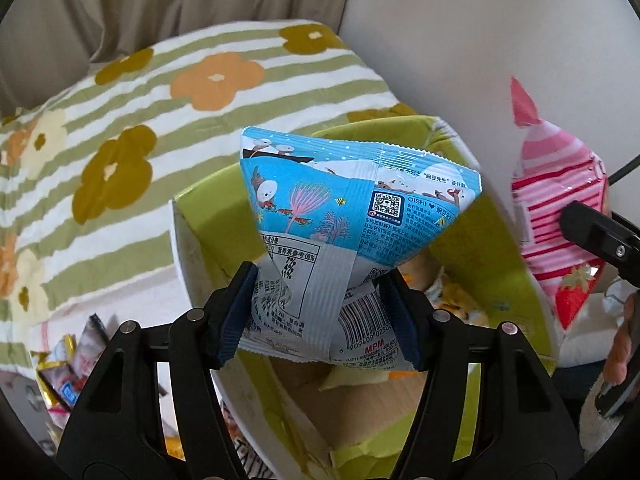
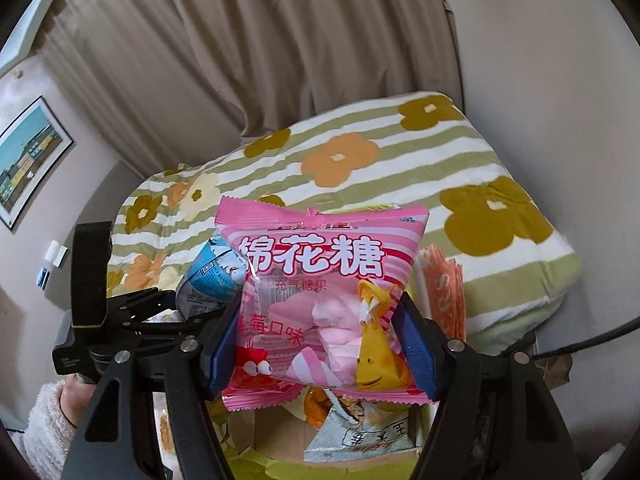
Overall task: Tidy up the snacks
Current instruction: 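Carry both bags into the box and open both tools, then move both tools back over the remaining snacks on the table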
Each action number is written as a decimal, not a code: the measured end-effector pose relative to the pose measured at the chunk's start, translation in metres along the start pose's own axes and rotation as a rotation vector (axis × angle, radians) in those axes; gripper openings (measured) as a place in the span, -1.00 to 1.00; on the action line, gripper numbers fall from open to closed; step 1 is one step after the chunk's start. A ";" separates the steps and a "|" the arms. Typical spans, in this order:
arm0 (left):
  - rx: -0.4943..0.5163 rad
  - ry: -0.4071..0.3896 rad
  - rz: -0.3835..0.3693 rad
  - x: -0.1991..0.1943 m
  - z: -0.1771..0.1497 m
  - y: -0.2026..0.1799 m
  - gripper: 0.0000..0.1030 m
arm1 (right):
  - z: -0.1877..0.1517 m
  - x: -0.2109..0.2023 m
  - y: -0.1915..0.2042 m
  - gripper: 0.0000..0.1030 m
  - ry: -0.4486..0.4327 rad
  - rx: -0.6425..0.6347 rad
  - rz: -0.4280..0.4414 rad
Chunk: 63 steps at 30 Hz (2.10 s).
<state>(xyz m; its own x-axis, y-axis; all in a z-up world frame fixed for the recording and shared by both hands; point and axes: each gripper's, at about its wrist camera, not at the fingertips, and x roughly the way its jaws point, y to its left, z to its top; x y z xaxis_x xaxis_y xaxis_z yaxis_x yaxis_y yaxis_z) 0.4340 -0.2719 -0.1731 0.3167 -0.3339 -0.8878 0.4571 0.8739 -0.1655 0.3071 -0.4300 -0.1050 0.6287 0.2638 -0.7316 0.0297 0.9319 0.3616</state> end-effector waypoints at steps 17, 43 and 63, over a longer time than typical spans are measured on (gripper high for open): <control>0.024 -0.023 0.058 -0.020 -0.017 -0.004 0.83 | -0.012 0.012 -0.008 0.29 0.041 0.039 -0.044; -0.148 -0.086 0.103 -0.079 -0.085 0.019 0.83 | -0.018 0.011 0.015 0.92 0.033 -0.089 0.002; -0.323 -0.222 0.308 -0.190 -0.176 0.035 0.83 | -0.040 -0.038 0.095 0.92 -0.030 -0.320 0.214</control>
<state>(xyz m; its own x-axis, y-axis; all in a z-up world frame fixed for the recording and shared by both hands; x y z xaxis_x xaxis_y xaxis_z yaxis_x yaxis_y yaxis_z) 0.2436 -0.1163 -0.0861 0.5820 -0.0798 -0.8093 0.0446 0.9968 -0.0662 0.2548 -0.3413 -0.0653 0.6169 0.4577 -0.6403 -0.3460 0.8884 0.3017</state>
